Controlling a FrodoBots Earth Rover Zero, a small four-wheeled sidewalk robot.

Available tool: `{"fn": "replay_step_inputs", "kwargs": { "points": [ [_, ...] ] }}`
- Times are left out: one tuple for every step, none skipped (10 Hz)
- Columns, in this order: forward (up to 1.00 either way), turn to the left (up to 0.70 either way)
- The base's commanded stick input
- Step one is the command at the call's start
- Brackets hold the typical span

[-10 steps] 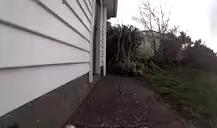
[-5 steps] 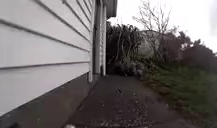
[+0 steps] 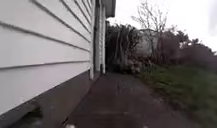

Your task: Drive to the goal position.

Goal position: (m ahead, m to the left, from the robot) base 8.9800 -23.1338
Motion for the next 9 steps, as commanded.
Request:
{"fn": "replay_step_inputs", "kwargs": {
  "points": [
    [0.00,-0.24],
    [0.00,-0.57],
    [0.00,-0.70],
    [0.00,-0.70],
    [0.00,-0.70],
    [0.00,-0.70],
    [0.00,-0.70],
    [0.00,-0.70],
    [0.00,-0.70]
  ]
}}
